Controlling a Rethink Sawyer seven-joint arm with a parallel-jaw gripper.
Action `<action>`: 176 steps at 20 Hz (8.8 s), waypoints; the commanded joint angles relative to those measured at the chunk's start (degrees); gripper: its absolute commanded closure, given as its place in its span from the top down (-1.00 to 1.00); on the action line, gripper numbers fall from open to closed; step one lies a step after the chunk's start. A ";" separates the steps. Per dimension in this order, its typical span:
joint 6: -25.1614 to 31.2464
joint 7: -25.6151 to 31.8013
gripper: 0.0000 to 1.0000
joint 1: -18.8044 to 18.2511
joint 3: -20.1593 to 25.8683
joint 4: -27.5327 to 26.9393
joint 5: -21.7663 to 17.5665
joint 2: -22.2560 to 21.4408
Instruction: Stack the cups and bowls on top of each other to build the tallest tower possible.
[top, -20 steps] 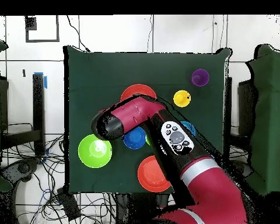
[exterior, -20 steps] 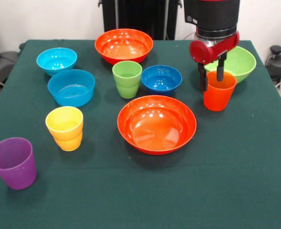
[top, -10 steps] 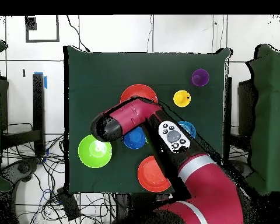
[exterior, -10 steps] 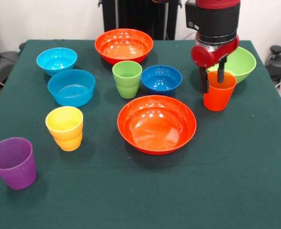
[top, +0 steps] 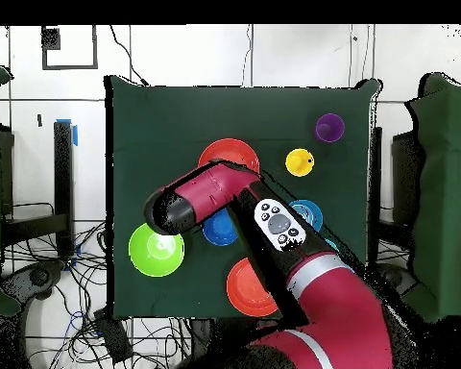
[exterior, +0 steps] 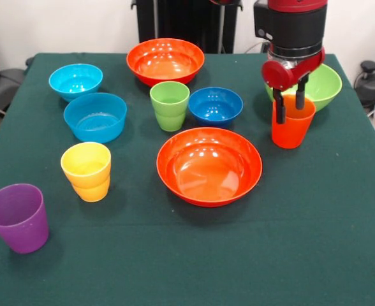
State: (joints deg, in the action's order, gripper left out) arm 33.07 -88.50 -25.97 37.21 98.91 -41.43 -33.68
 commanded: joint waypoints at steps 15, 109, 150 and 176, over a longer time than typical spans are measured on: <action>6.96 15.47 1.00 1.82 0.34 -3.67 -6.06 6.04; 9.23 15.44 -1.00 -11.29 17.63 -5.78 1.85 7.96; 14.21 22.14 -1.00 -12.69 17.60 -12.52 -3.92 5.93; 20.76 27.36 -1.00 -14.91 16.58 -15.52 -3.20 7.07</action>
State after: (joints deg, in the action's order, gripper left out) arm 47.29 -81.82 -40.15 56.40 87.82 -42.09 -28.62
